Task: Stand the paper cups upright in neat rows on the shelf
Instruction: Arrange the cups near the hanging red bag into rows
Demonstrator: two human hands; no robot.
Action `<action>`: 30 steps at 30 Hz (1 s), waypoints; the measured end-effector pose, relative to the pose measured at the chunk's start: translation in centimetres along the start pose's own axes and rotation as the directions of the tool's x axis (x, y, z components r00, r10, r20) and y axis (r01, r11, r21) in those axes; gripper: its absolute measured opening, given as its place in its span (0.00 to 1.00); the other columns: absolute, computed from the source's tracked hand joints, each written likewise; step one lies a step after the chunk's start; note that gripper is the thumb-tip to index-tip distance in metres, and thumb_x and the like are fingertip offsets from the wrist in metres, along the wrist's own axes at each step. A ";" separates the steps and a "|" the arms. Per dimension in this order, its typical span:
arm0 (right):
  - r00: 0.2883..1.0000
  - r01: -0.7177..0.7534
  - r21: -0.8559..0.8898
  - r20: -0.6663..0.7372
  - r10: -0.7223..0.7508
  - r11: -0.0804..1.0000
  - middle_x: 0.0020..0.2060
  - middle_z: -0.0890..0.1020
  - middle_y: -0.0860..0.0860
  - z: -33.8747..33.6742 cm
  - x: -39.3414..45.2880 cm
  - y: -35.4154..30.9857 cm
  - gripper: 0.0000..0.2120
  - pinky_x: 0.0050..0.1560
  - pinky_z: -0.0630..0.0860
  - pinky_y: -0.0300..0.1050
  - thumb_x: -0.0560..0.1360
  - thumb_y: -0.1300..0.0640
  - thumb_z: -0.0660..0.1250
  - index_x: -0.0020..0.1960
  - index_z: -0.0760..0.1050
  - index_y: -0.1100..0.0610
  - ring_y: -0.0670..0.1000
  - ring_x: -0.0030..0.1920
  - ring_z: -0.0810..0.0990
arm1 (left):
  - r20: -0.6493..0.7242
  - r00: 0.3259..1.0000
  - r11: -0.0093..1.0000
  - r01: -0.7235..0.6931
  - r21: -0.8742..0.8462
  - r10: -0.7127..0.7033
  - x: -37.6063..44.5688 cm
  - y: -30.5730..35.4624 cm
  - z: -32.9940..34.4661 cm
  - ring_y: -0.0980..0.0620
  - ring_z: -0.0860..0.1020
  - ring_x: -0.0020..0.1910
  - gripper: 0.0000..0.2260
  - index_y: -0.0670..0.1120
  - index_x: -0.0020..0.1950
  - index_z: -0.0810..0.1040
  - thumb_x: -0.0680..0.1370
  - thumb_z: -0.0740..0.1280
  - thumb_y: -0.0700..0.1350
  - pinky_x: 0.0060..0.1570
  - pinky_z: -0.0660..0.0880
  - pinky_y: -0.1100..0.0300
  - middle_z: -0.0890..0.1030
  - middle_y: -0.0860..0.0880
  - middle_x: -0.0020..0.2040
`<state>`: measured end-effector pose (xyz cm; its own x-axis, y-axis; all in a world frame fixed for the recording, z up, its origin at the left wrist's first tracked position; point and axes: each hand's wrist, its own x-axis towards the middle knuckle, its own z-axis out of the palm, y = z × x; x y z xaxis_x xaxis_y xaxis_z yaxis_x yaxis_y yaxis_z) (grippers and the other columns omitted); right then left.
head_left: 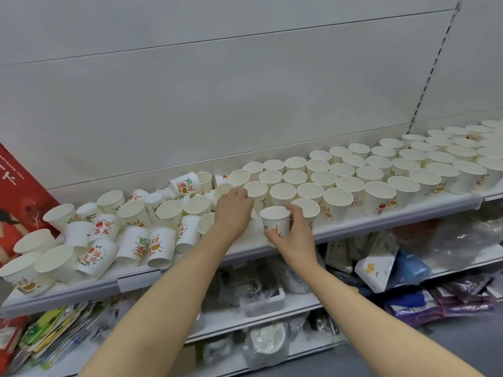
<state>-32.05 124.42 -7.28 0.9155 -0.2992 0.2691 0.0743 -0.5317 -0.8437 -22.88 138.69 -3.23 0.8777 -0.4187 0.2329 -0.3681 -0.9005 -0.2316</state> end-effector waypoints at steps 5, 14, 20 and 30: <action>0.999 0.050 -0.194 0.011 -0.049 0.980 0.65 0.70 0.51 1.7 1.3 -0.2 0.32 0.58 0.72 0.49 0.70 0.48 0.73 0.68 0.63 0.53 0.53 0.64 0.70 | -0.051 0.988 0.962 0.128 -0.240 -0.144 -1.5 -1.1 -0.1 0.50 0.76 0.47 0.05 0.51 0.46 0.80 0.76 0.69 0.51 0.38 0.73 0.56 0.78 0.53 0.49; 0.971 0.237 -0.256 0.077 -0.225 0.937 0.72 0.63 0.53 2.7 1.6 1.9 0.28 0.61 0.73 0.51 0.69 0.50 0.75 0.65 0.69 0.55 0.54 0.71 0.62 | -0.066 0.993 0.925 0.069 -0.373 -0.101 -3.5 -1.5 0.1 0.53 0.78 0.48 0.14 0.54 0.57 0.80 0.76 0.68 0.59 0.45 0.76 0.55 0.79 0.56 0.56; 0.917 0.399 -0.268 0.110 -0.383 0.877 0.72 0.64 0.54 2.9 2.0 2.3 0.26 0.68 0.66 0.49 0.68 0.50 0.76 0.62 0.70 0.54 0.55 0.72 0.62 | -0.008 0.970 0.841 0.208 -0.499 -0.245 -2.6 -6.2 -1.0 0.56 0.78 0.50 0.11 0.56 0.58 0.80 0.76 0.70 0.54 0.49 0.76 0.53 0.79 0.58 0.57; 0.819 0.569 -0.333 0.155 -0.552 0.751 0.68 0.72 0.52 3.2 3.0 2.4 0.28 0.72 0.63 0.49 0.75 0.42 0.65 0.68 0.71 0.58 0.51 0.72 0.65 | 0.100 0.989 0.991 -0.101 -0.093 0.110 2.8 -6.7 0.9 0.47 0.77 0.52 0.14 0.52 0.58 0.81 0.75 0.66 0.40 0.39 0.65 0.59 0.81 0.51 0.53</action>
<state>-27.83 124.77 -9.97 0.7705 0.1715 0.6140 0.4453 -0.8340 -0.3259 -17.69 143.66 -1.86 0.8582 -0.5013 0.1104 -0.4815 -0.8607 -0.1655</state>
